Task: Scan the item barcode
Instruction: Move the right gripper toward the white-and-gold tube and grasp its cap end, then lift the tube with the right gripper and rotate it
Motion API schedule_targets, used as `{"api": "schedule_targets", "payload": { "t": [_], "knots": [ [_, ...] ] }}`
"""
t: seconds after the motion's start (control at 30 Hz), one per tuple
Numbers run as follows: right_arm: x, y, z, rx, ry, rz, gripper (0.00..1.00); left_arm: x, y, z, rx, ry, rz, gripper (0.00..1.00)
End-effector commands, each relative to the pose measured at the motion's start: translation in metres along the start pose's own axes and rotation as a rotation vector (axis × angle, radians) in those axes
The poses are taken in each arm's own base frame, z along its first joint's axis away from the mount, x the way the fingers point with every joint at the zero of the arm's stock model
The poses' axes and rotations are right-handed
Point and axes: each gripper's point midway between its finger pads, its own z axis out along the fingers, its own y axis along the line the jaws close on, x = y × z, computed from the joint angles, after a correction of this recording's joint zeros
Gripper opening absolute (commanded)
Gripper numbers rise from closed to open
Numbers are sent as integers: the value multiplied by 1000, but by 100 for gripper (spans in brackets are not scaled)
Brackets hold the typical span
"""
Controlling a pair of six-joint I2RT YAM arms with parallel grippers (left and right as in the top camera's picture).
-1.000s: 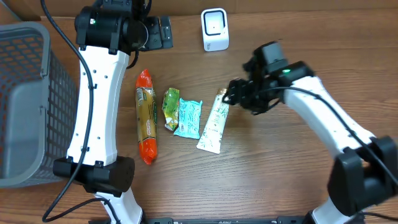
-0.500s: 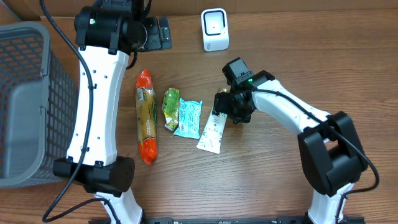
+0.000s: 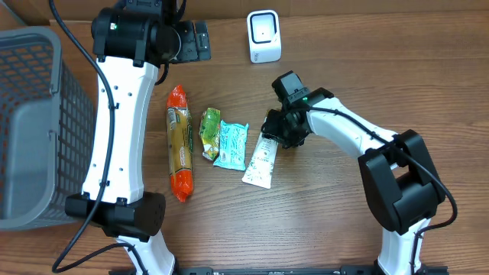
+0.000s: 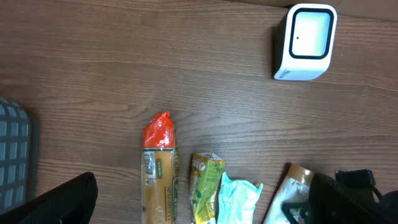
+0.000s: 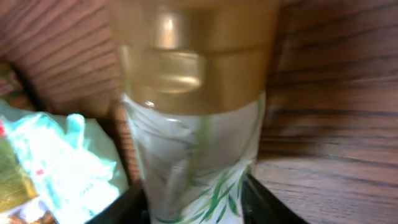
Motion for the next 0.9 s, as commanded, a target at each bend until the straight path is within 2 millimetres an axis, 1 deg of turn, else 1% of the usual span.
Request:
{"api": "schedule_targets", "payload": {
  "t": [0.0, 0.07, 0.13, 0.2, 0.23, 0.27, 0.33, 0.4, 0.47, 0.57, 0.63, 0.67, 0.73, 0.8, 0.87],
  "knots": [
    [-3, -5, 2, -16, 26, 30, 42, -1, 5, 1, -17, -2, 3, 100],
    [-4, -5, -1, -36, 44, 24, 37, -1, 5, 1, -17, -2, 3, 100],
    [-4, -4, -7, -59, 67, -11, 29, -1, 5, 1, -17, -2, 3, 100],
    [-8, -9, -15, -46, 76, -48, 16, -1, 5, 1, -17, -2, 3, 99],
    [-9, -12, -20, -39, 80, -71, 7, -1, 5, 1, -17, -2, 3, 99],
    [-11, -14, -25, -35, 83, -95, 4, -1, 5, 1, -17, -2, 3, 100],
    [-16, -21, -36, -21, 87, -144, 4, -1, 5, 1, -16, -2, 3, 100],
    [-23, -31, -42, 12, 75, -182, 4, -1, 5, 1, -17, -2, 4, 100],
    [-29, -47, -44, 72, 59, -192, 4, -1, 5, 1, -17, -2, 3, 100],
    [-36, -77, -45, 203, 32, -183, 4, -1, 5, 1, -17, -2, 3, 100],
    [-38, -90, -46, 258, 23, -178, 4, -1, 5, 1, -17, -2, 3, 100],
    [-38, -92, -47, 270, 20, -185, 4, -1, 5, 1, -16, -2, 3, 100],
    [-39, -90, -48, 264, 18, -205, 4, -1, 4, 1, -16, -2, 4, 100],
    [-40, -78, -54, 211, 15, -223, 4, -1, 4, 1, -16, -2, 4, 100],
    [-36, -52, -63, 91, 25, -300, 4, -1, 4, 1, -16, -2, 4, 100]
  ]
}}
